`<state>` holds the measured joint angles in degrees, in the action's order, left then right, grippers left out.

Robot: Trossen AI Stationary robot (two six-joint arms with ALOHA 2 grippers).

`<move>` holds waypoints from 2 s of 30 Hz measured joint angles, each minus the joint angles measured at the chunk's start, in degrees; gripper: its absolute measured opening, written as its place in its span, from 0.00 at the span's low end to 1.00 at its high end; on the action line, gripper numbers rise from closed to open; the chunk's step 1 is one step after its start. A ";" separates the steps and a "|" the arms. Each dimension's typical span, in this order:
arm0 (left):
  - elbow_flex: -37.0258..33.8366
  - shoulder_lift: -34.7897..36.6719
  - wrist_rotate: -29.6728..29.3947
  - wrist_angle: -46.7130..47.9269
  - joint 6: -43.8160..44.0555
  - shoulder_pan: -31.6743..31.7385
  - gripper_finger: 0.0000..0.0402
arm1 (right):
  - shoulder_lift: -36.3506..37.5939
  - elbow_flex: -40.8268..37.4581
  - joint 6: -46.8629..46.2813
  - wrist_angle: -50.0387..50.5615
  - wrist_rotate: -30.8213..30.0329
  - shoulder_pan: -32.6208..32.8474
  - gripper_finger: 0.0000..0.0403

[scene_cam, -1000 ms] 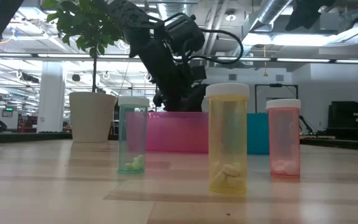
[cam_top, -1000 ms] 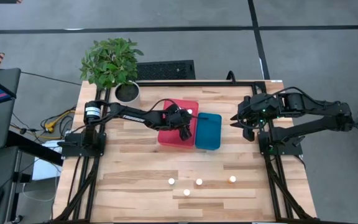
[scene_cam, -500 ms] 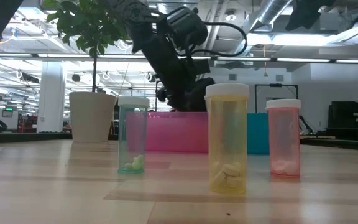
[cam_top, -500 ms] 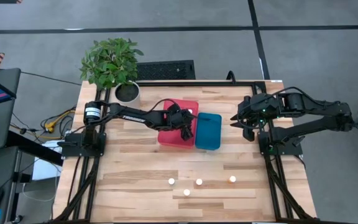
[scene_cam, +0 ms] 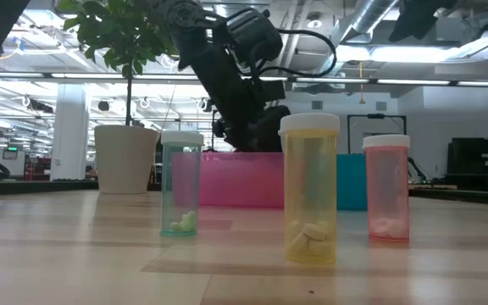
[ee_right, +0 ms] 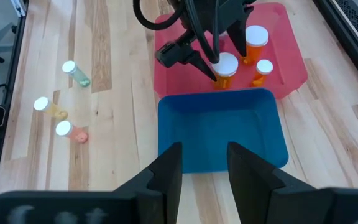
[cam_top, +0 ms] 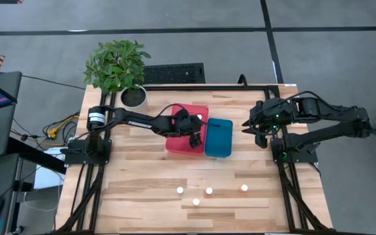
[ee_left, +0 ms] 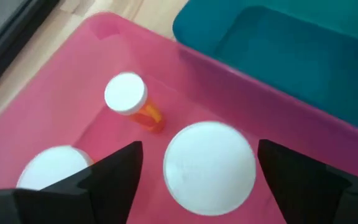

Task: Pick and place medicine bottles into bin by pill shape (circle, oval)
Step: Put the big orange pill bottle into the red bin, then put the small orange pill bottle into the blue bin

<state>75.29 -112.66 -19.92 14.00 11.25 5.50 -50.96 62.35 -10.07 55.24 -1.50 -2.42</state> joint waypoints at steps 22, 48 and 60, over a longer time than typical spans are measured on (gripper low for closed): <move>0.00 9.57 -3.33 1.64 -0.50 -2.64 0.79 | 14.22 -23.46 -56.63 -4.47 -3.96 35.48 0.34; 8.30 9.64 -3.05 2.08 1.20 -8.37 0.79 | -20.71 -31.69 -87.62 -28.95 -26.14 71.97 0.30; 14.42 9.64 -2.01 3.82 1.01 -13.31 0.79 | -33.03 -31.54 -76.65 -37.31 -26.24 66.64 0.30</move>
<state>89.71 -103.02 -21.92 17.82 12.25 -7.81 -84.00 30.80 -86.71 17.93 -27.74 64.22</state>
